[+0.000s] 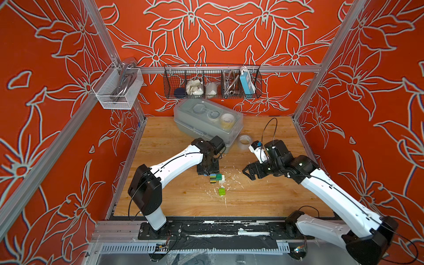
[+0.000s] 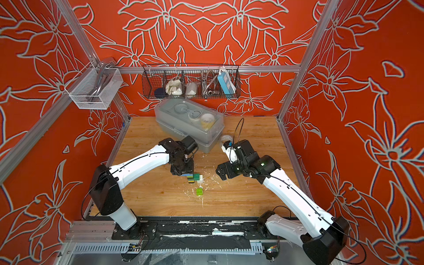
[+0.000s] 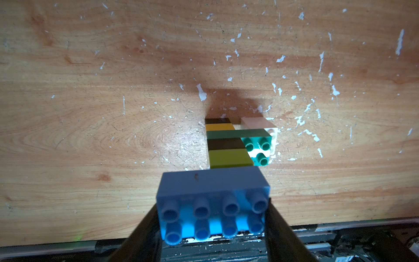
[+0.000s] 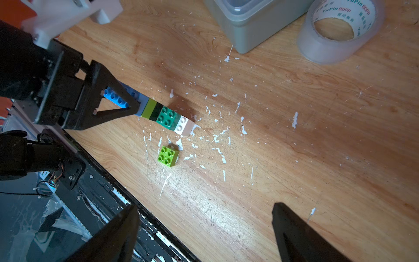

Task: Assemble a giraffe with lego
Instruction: Assemble the lego brick with the lego brick.

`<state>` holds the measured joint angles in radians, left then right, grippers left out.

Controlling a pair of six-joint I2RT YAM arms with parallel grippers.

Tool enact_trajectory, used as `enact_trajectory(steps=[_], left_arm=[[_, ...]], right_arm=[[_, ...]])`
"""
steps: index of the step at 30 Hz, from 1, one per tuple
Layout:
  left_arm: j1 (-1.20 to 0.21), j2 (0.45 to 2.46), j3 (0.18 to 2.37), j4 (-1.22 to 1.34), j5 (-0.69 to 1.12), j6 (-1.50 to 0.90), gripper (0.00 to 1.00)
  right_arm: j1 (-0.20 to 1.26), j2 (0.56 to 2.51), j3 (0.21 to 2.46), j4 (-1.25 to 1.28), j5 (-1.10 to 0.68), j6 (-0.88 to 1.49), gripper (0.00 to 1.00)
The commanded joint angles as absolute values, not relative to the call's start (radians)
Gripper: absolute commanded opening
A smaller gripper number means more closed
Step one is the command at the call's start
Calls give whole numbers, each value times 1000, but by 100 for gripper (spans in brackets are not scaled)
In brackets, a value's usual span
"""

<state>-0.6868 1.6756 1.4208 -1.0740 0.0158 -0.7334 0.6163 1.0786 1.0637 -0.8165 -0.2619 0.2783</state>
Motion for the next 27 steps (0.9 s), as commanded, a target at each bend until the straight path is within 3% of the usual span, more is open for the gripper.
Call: enact_trajectory(steps=[1,27], left_arm=[[-680,1722,1389,-1143,-10,-733,53],[-680,1746,1388,-1180,-50,-736,54]], right_arm=[[621,1072,1054,-798,-268,271,96],[622,1020,1002,-750,-294,268,100]])
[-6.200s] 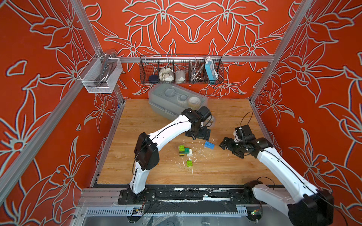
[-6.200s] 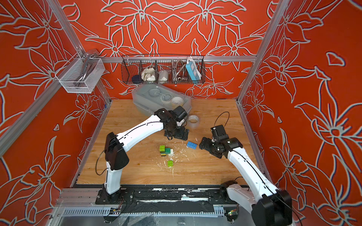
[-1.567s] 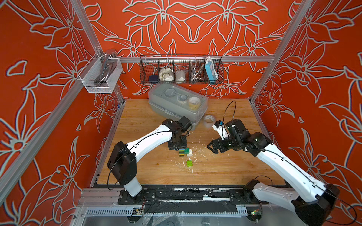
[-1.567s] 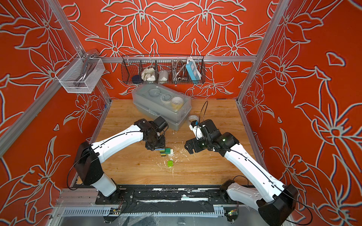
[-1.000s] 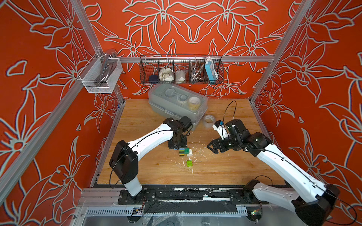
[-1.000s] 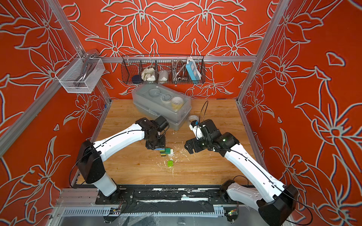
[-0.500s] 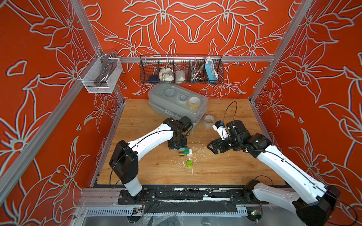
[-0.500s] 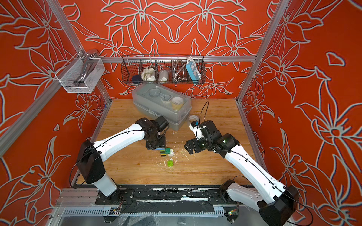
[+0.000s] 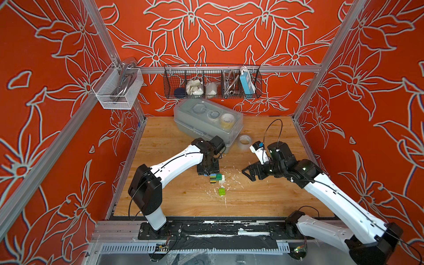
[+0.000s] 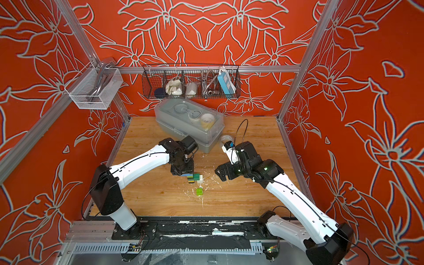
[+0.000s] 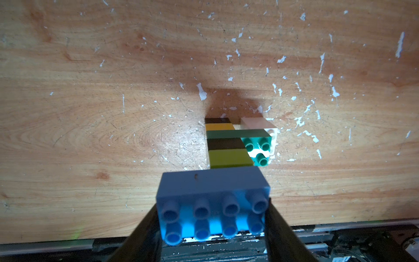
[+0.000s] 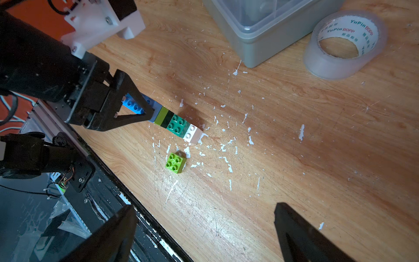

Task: Assemble a giraffe with lego
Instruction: Assemble the lego brick with the lego brick.

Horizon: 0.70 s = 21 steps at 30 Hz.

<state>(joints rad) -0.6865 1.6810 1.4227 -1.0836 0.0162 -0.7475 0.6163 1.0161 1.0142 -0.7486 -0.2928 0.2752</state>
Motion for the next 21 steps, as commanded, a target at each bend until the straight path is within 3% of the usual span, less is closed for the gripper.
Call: enact_trajectory(steps=[1,16,21], left_arm=[[-680,1746,1388,-1181,-54,-741,54],[-681,1758,1352,-1124,4,-757,54],[-681,1722,1347,-1116,-7,-773,61]], right_arm=[[622,1021,1003,-752,-289,268,100],[622,1017,1006,-761,-277,268,100],[621,1023,1009,-760,-277,271,100]])
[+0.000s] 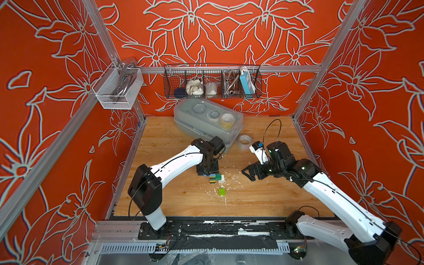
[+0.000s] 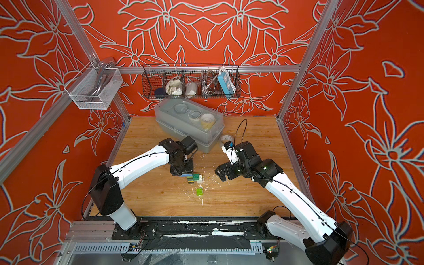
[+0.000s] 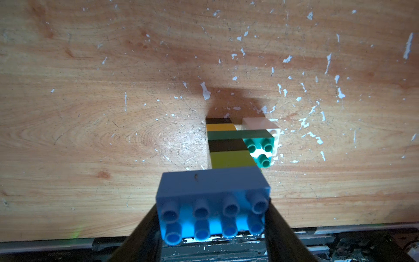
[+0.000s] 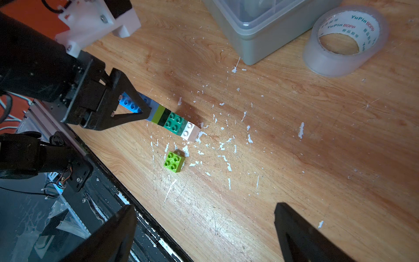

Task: Assemble a giraffe with lego
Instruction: Assemble the lego brick with the lego brick, then pick up the lego brick from the center of the board.

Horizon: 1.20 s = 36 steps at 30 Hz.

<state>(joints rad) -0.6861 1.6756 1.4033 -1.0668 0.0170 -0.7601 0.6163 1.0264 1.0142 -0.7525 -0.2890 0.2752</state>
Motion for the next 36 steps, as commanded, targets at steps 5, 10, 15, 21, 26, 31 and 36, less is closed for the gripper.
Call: enact_trajectory(steps=[5,10,15,21,26,31,36], left_arm=[[-681,1699,1412,-1143,-32,-769,84],[-683,1658,1449,-1173,-39,-771,95],[-750,1518,1404,-1178,-45,-736,95],[-981,1511,1262,-1060,19,-591,94],[-1019,1561,1184,-872,92,-490,93],[-1019,1681,1233,-845,76,-375,93],[-1011,1801,1265,-820,67,-336,90]], right_arm=[[621,1027,1014,-762,-270,276,99],[622,1019,1021,-784,-254,273,100],[620,994,1037,-855,-225,271,100],[618,948,1028,-922,-200,315,100],[614,921,1018,-941,-187,376,100],[612,876,1017,-974,-154,405,100],[611,851,1024,-994,-126,420,100]])
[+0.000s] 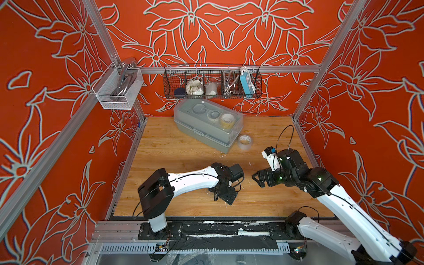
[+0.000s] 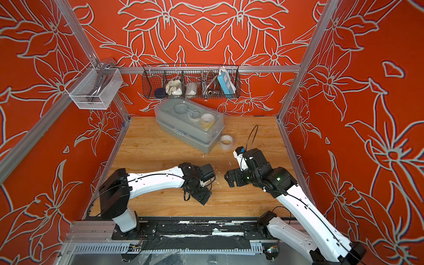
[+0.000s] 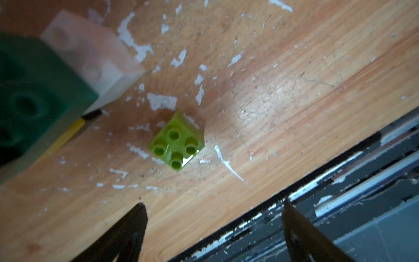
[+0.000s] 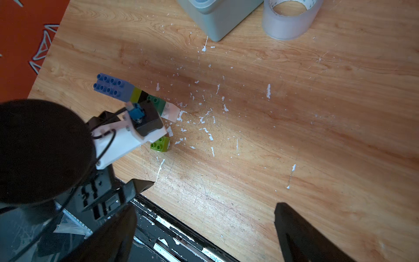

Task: Assemble a giraffe with lego
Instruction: Pick up the lego brick from the center of the board.

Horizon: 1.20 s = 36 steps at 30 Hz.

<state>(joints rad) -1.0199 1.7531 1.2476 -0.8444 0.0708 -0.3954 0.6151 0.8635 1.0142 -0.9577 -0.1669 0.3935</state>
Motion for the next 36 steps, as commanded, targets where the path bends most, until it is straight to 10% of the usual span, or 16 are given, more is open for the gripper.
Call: enact_trajectory(steps=[1,36], left_arm=[[-1011,1818,1266,-809,68,-342,89],[-1017,1920,1316,-799,33,-522,73]], right_arm=[[611,846,1026,-998,-121,422,100],[508,882,1019,-970,-205,322,100]])
